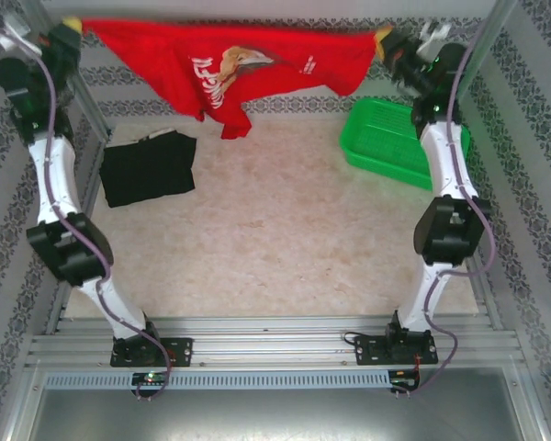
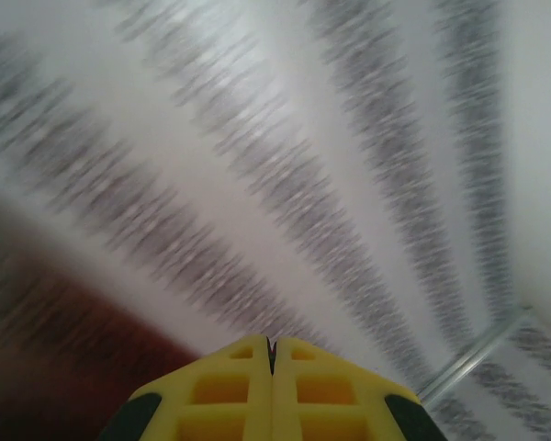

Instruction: Fold and stack the t-shirts

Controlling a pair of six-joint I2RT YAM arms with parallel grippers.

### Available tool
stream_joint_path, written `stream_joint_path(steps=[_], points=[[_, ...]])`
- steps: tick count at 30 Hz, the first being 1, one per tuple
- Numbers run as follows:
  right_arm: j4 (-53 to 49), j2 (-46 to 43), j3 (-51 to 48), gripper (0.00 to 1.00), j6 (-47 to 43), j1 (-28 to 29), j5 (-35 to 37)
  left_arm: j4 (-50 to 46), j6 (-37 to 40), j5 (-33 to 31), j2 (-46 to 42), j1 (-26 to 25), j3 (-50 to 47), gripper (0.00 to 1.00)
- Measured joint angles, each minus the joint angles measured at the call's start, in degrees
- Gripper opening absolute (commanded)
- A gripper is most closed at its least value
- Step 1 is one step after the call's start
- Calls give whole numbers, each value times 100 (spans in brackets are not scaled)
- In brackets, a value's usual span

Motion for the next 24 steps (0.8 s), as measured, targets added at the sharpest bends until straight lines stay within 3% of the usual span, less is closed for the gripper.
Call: stream_joint_path(steps=[5, 8, 16, 24], points=[[-1172, -1029, -2896, 0, -1473, -7, -101, -367, 1209, 280, -1692, 94, -3856, 0], [-2205, -1362, -3899, 0, -2354, -55, -31, -1196, 1967, 330, -2293, 184, -5145, 0], [-4074, -3206, -5060, 0, -3856, -629, 208, -3320, 3550, 105, -3646, 227, -5862, 0], [-5147, -4262, -6013, 0, -4286, -693, 424, -5211, 4004, -673, -3906, 221, -6087, 0]])
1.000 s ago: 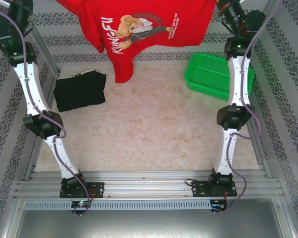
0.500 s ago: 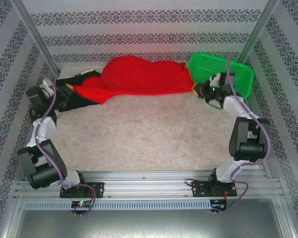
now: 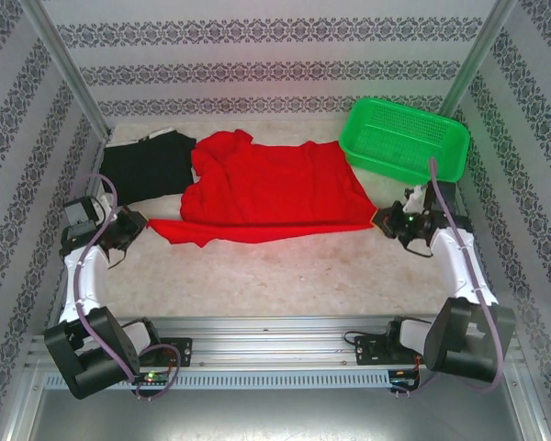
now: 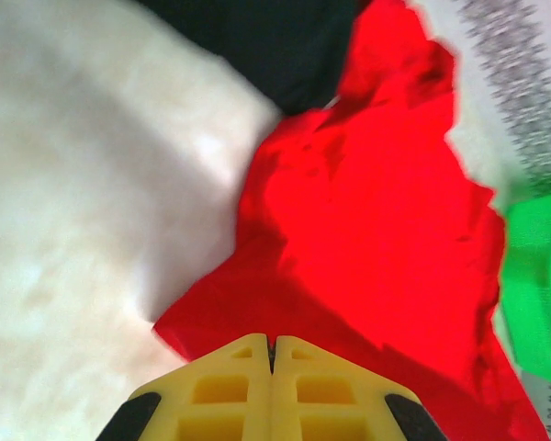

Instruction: Fold and stack the t-shirts

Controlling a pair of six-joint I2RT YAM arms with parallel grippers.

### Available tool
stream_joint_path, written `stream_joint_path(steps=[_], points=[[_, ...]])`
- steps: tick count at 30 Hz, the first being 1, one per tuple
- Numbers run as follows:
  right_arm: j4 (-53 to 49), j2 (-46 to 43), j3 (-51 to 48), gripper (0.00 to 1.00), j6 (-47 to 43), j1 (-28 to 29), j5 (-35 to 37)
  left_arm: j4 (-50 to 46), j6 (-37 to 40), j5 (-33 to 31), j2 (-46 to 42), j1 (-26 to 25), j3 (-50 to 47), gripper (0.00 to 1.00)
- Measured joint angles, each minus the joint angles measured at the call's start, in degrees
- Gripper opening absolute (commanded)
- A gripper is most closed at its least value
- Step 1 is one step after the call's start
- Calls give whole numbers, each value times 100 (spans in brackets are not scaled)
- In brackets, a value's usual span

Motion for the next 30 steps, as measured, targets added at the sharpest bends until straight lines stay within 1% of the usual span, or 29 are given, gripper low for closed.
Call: stream_joint_path(steps=[4, 9, 12, 16, 19, 22, 26, 30], points=[[-629, -433, -354, 0, -7, -2, 238, -772, -55, -468, -76, -149, 11, 0], [-1331, -1084, -433, 0, 181, -2, 573, -1694, -350, -1239, -402, -474, 103, 0], [-1764, -1294, -431, 0, 317, -2, 911, -2251, -481, -1751, -527, -498, 568, 0], [-2415, -1480, -431, 0, 435, -4, 1478, -2669, -557, -2299, -623, -525, 1167, 0], [-2789, -1582, -431, 0, 468, -76, 1751, -2986, -651, -2583, -885, -542, 1207, 0], [-2977, -1613, -431, 0, 518, -76, 1875, -3303, -715, -2789, -1102, -562, 1207, 0], [-3099, -1617, -459, 0, 575, -76, 1926, -3523, -798, -2863, -1169, -564, 1200, 0], [-3147, -1670, -568, 0, 599, -76, 1930, -3526, -820, -2918, -1198, -575, 1093, 0]])
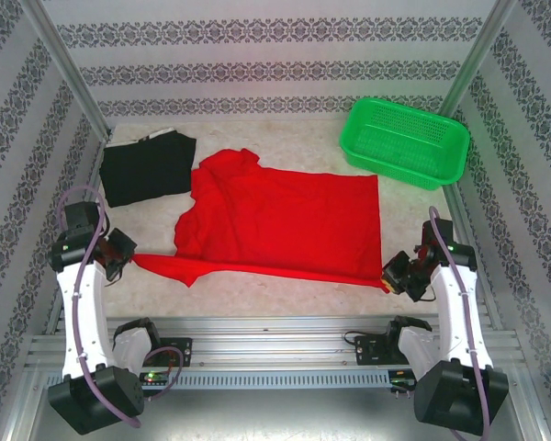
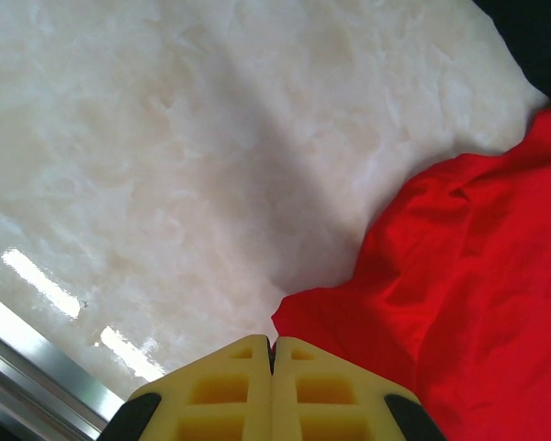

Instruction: Fold and stack the t-shirts

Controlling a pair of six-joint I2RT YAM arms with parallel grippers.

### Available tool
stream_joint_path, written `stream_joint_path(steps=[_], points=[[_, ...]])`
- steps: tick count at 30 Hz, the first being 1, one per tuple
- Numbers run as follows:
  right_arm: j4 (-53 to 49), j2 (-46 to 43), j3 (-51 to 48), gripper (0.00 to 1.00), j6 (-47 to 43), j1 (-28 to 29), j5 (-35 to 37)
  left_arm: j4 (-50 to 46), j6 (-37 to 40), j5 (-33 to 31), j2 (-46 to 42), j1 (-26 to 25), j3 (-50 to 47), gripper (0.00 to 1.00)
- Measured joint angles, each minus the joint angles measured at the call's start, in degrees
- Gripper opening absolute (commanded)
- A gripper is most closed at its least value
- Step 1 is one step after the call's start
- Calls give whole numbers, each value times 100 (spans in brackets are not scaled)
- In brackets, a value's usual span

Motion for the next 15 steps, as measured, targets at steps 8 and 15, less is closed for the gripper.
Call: stream_joint_path(steps=[8, 15], points=[[260, 466, -20, 0, 4, 2, -2, 610, 37, -162, 1469, -811, 459, 0], [704, 1176, 153, 0, -31, 4, 22, 1366, 332, -254, 2992, -1377, 1263, 0]])
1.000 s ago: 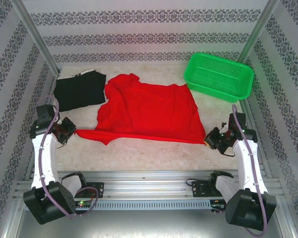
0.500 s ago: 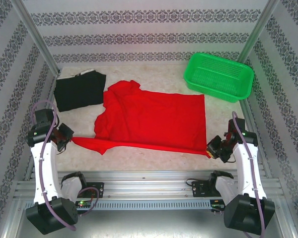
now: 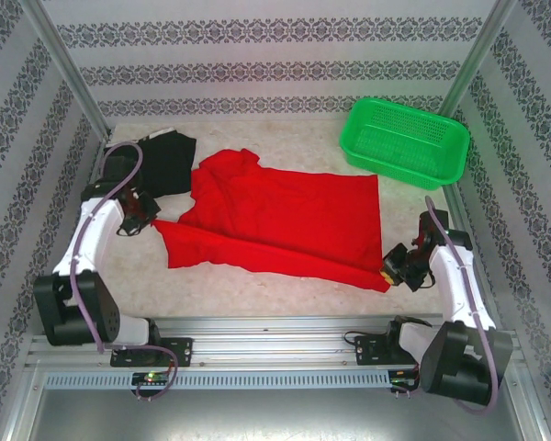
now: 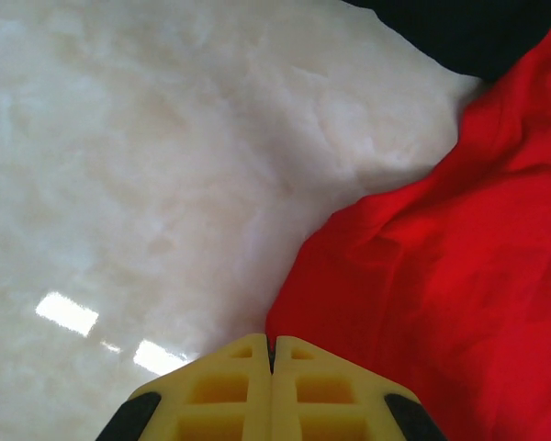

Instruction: Fold and stack the t-shirts

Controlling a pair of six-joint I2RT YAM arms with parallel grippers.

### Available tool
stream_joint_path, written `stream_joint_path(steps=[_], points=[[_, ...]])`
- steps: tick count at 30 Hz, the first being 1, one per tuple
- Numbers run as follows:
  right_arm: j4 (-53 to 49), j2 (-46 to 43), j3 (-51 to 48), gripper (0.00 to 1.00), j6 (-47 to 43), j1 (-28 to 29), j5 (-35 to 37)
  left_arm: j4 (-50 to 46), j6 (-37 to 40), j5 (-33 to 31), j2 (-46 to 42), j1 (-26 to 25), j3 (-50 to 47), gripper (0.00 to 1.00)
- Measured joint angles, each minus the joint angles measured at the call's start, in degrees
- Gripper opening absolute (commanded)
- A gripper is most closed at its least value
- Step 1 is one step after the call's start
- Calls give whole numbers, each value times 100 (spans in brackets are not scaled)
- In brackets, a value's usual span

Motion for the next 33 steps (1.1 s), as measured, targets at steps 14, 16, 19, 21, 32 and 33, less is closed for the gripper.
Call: stream_joint_path(steps=[14, 16, 19, 21, 32, 33], points=[[817, 1473, 599, 1, -313, 81, -9, 313, 553, 33, 1222, -122, 619, 0], [885, 1676, 758, 2, -369, 122, -4, 315, 603, 28, 1266, -122, 643, 0], [944, 1974, 986, 3, -459, 212, -2, 319, 638, 4, 1377, -122, 699, 0], [955, 2173, 1128, 3, -501, 313, 15, 334, 654, -22, 1449, -122, 732, 0], [1134, 2924, 1469, 50, -645, 402, 227, 811, 647, 332, 1799, -118, 874, 45], [1150, 2949, 1561, 55, -651, 380, 245, 841, 612, 428, 1812, -116, 940, 47]])
